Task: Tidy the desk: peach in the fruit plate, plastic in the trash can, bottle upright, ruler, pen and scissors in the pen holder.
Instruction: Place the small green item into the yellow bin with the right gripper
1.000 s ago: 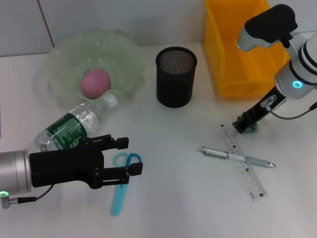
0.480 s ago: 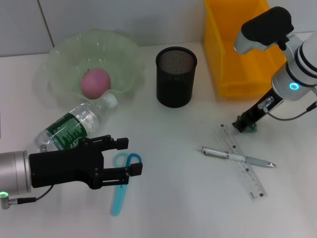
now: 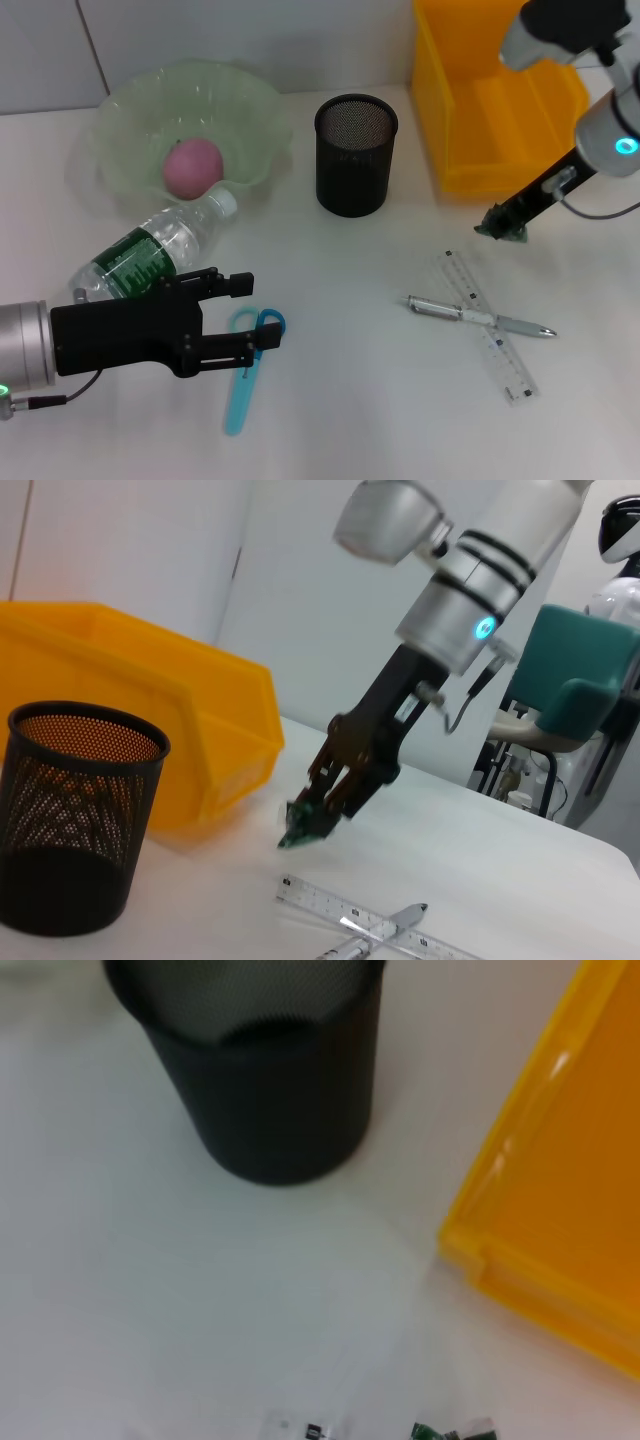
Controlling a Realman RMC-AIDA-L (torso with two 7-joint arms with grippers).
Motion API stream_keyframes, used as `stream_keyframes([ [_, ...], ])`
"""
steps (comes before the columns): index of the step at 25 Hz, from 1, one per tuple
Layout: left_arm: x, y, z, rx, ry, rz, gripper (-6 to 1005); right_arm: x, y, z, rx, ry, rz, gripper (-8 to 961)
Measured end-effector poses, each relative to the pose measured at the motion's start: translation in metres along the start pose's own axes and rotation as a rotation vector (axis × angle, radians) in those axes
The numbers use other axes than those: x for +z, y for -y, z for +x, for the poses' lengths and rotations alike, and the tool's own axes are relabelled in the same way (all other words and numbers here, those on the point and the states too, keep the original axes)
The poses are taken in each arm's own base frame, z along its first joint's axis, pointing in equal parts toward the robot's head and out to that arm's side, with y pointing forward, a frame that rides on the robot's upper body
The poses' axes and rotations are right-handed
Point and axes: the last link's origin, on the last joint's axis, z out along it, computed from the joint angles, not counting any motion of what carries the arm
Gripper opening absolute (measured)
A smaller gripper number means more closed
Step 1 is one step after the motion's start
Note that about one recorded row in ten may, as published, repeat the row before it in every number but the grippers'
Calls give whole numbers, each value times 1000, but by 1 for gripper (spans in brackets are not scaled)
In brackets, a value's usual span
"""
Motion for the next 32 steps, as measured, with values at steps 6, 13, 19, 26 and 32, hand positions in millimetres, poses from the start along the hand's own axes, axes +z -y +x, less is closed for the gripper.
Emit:
stream_keyframes([
  [6,-1,0,1,5,-1,-5,746,-50,2,-2,9,116,16,337],
  [13,-1,-1,1,6,0,-12,745,-80,26,-5,108,283,73,277],
  [19,-1,-2,1,6,0,-20,743,-63,41,-14,157,343,108,225],
  [26,-1,-3,1,4,-1,-23,742,-29,52,-31,187,372,132,192],
  [32,-2,-3,1,2,-1,-23,741,-19,54,-36,190,372,138,193],
])
